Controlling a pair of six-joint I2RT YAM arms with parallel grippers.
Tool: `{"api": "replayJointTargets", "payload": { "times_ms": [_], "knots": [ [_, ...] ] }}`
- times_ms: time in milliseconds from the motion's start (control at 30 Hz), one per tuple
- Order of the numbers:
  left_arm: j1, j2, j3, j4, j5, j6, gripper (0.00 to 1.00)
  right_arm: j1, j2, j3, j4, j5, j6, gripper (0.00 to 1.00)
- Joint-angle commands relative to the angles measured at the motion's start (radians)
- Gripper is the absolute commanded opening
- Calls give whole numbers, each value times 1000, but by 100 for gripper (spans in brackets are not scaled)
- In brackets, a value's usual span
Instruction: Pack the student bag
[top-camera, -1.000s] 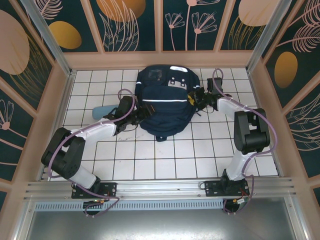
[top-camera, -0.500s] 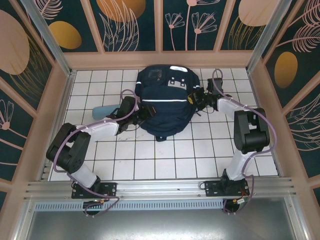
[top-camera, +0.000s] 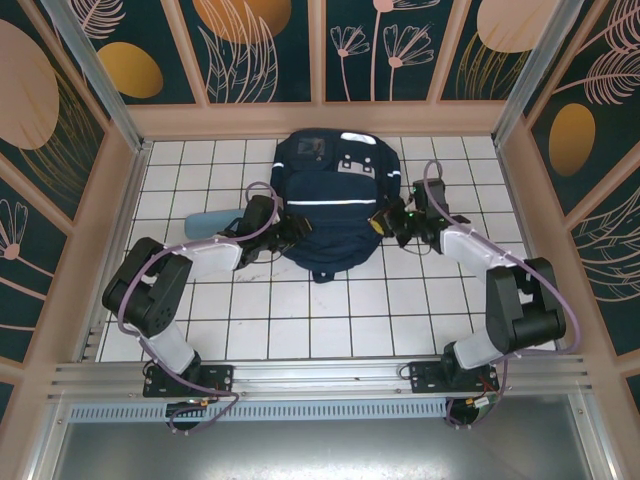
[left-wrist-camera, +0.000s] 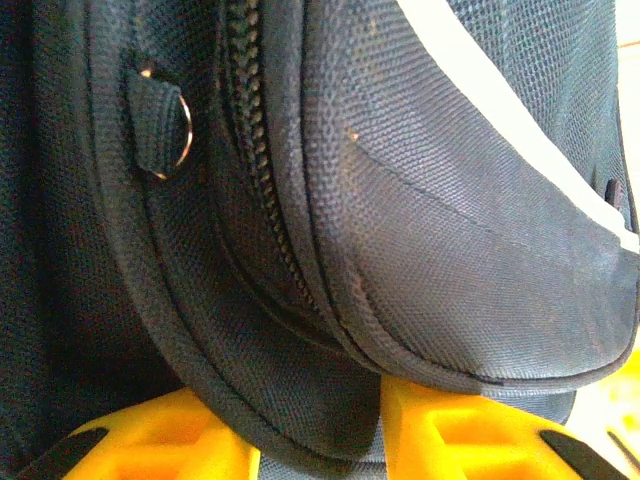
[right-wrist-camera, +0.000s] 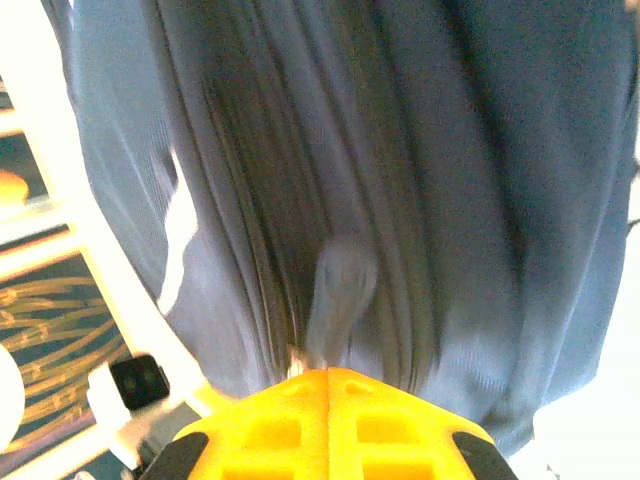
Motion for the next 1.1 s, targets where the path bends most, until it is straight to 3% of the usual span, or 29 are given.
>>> {"api": "replayJointTargets", "payload": {
  "times_ms": [0, 133, 233, 367, 567, 700, 867, 967, 1067],
  "knots": [
    [-19, 28, 10, 119, 51, -18, 35, 103, -20, -33, 24, -35, 64, 0],
    [-20, 22, 12, 119, 52, -18, 35, 193, 37, -9, 101, -25, 117, 0],
    [-19, 7, 10, 99, 37, -9, 36, 207, 13, 43, -1, 74, 33, 0],
    [-19, 7, 9, 63, 13, 11, 39, 205, -119, 70, -130, 286, -180, 33],
    [-20, -23, 14, 45, -2, 15, 39, 147, -230, 85, -194, 403, -632, 60],
    [-20, -25, 18, 32, -8, 16, 40, 76, -225, 96, -198, 441, -903, 60],
    [-20, -26, 26, 3, -14, 24, 40, 29, -207, 117, -203, 339, -1225, 63],
    [-20, -29, 32, -6, -13, 29, 40, 1, -149, 167, -286, 243, -1368, 65],
    [-20, -29, 38, -11, -13, 32, 41, -7, -90, 213, -345, 236, -1435, 65]
  ]
}}
